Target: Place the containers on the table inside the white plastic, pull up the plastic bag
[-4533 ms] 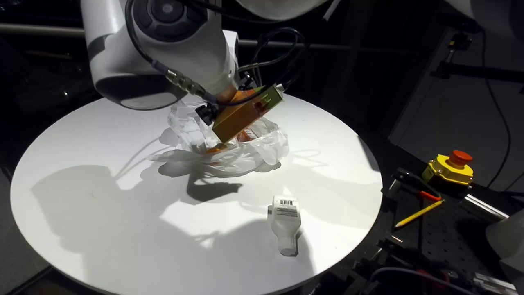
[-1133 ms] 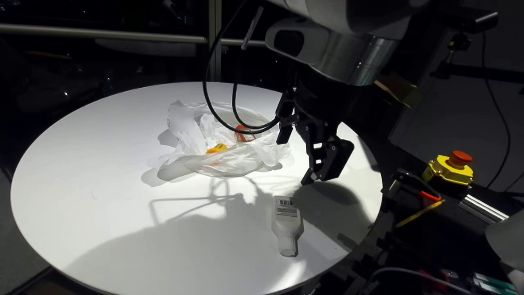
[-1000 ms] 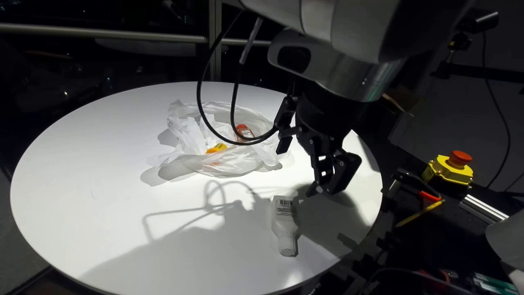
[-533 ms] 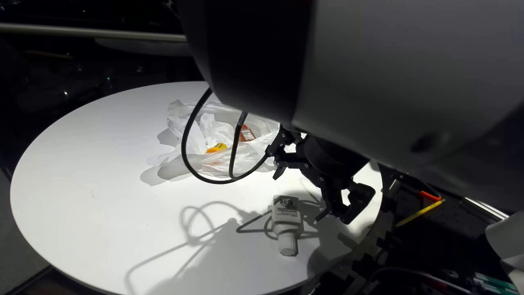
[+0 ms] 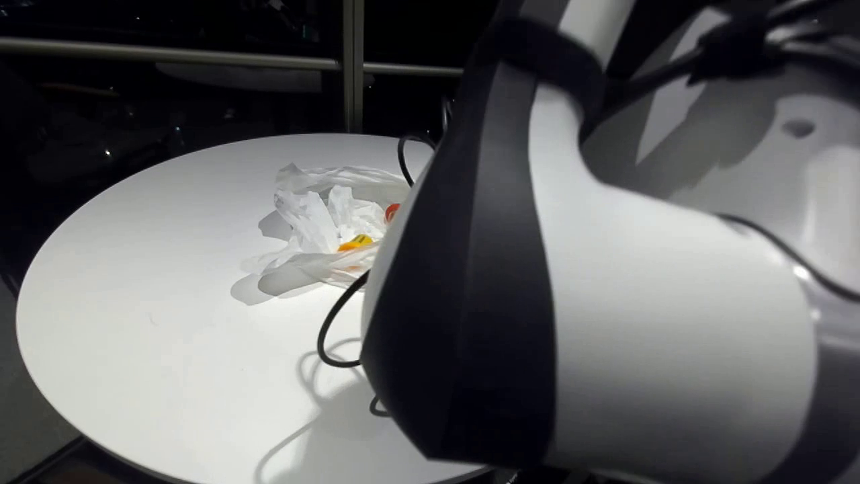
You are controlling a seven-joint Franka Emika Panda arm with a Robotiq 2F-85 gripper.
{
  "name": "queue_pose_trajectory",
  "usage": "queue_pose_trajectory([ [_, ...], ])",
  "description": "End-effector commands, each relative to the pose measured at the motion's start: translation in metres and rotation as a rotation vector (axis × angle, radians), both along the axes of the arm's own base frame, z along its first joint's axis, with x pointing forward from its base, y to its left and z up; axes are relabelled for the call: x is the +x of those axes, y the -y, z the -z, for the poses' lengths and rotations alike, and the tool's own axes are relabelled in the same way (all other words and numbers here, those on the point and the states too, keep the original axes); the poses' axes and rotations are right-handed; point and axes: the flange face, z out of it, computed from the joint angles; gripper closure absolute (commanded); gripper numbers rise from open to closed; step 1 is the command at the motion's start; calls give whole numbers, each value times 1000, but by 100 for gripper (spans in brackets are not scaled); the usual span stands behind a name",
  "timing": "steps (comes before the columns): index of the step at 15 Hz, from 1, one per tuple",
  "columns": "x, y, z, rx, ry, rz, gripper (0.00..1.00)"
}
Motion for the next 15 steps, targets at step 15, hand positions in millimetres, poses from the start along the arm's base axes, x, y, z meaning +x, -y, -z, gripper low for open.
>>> queue_pose_trajectory([
  [15, 22, -6, 22, -18, 22, -75, 0],
])
